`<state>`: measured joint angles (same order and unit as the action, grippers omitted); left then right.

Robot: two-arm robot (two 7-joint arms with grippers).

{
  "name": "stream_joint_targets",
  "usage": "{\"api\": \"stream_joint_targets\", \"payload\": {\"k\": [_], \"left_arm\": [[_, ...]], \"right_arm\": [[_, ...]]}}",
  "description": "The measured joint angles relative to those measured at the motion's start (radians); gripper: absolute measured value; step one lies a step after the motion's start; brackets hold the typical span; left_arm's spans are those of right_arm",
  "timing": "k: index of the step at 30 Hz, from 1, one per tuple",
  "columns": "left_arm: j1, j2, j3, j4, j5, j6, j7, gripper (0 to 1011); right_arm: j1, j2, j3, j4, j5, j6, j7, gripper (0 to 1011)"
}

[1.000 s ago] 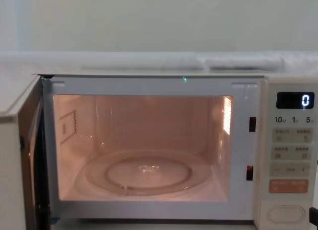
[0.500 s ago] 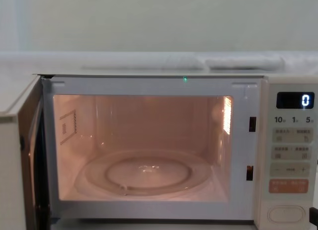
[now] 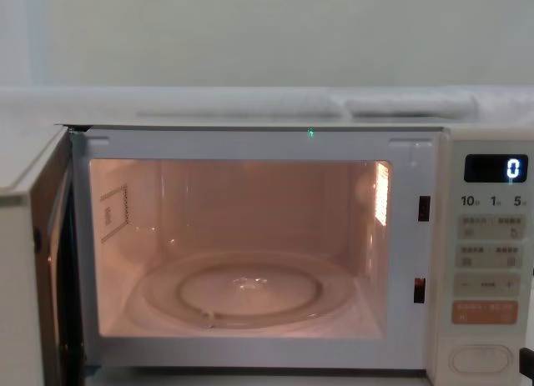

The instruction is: Press the button to open the microwave door with one hand; close the microwave door with the other hand.

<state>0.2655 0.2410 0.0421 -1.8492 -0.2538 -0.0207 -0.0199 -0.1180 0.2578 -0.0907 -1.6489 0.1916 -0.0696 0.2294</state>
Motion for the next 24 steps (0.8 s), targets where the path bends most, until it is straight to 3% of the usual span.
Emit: {"api": "stream_joint_targets", "payload": {"k": [24], "left_arm": [[0.000,0.000,0.000,0.000,0.000,0.000,0.000,1001]], "right_arm": [[0.000,0.000,0.000,0.000,0.000,0.000,0.000,1001]]}}
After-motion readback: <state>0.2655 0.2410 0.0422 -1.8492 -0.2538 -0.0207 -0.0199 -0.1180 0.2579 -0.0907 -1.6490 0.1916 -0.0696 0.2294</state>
